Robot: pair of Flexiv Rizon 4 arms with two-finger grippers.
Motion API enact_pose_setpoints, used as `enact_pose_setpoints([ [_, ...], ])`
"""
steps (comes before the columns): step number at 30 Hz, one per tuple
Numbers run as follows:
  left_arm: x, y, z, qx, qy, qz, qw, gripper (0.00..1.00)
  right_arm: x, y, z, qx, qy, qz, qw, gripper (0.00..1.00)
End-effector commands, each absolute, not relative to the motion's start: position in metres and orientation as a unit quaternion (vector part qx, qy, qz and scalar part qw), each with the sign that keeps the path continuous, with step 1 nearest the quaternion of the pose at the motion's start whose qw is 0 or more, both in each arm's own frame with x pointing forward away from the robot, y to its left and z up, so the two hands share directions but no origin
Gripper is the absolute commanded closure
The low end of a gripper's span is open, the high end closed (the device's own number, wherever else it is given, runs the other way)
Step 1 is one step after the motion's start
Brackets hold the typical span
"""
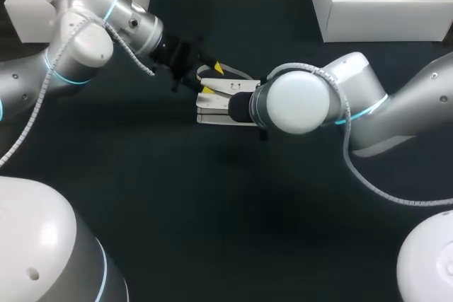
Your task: Pick up the bag, open it, inspect its contents, close it, and place it on the opposite side
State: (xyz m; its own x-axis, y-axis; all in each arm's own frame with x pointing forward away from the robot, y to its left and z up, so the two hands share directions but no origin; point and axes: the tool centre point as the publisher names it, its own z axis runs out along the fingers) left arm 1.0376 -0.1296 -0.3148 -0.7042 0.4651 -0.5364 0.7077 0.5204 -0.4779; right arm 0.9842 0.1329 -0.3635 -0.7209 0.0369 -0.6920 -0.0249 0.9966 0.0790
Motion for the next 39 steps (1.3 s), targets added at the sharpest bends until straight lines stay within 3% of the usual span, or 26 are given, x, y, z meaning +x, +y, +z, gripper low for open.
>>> enact_pose_setpoints([
  [1, 1.041, -0.134, -0.323, 0.346, 0.854, -0.350, 0.169, 0.44, 0.984, 0.133, -0.365, 0.004, 0.926, 0.041, 0.376, 1.00],
  [8, 1.041, -0.137, -0.337, 0.345, 0.855, -0.345, 0.174, 0.53, 0.984, 0.133, -0.365, 0.004, 0.926, 0.041, 0.376, 1.00],
  [32, 1.064, -0.151, -0.349, 0.344, 0.852, -0.336, 0.207, 0.67, 0.984, 0.133, -0.365, 0.004, 0.926, 0.041, 0.376, 1.00],
  [34, 1.063, -0.152, -0.351, 0.342, 0.853, -0.332, 0.213, 0.75, 0.984, 0.133, -0.365, 0.004, 0.926, 0.041, 0.376, 1.00],
  [36, 1.063, -0.153, -0.351, 0.339, 0.854, -0.332, 0.215, 0.95, 0.984, 0.133, -0.365, 0.004, 0.926, 0.041, 0.376, 1.00],
  [37, 1.063, -0.153, -0.351, 0.335, 0.855, -0.331, 0.216, 1.00, 0.984, 0.133, -0.365, 0.004, 0.926, 0.041, 0.376, 1.00],
  [39, 1.065, -0.153, -0.348, 0.326, 0.857, -0.334, 0.218, 1.00, 0.984, 0.133, -0.365, 0.004, 0.926, 0.041, 0.376, 1.00],
])
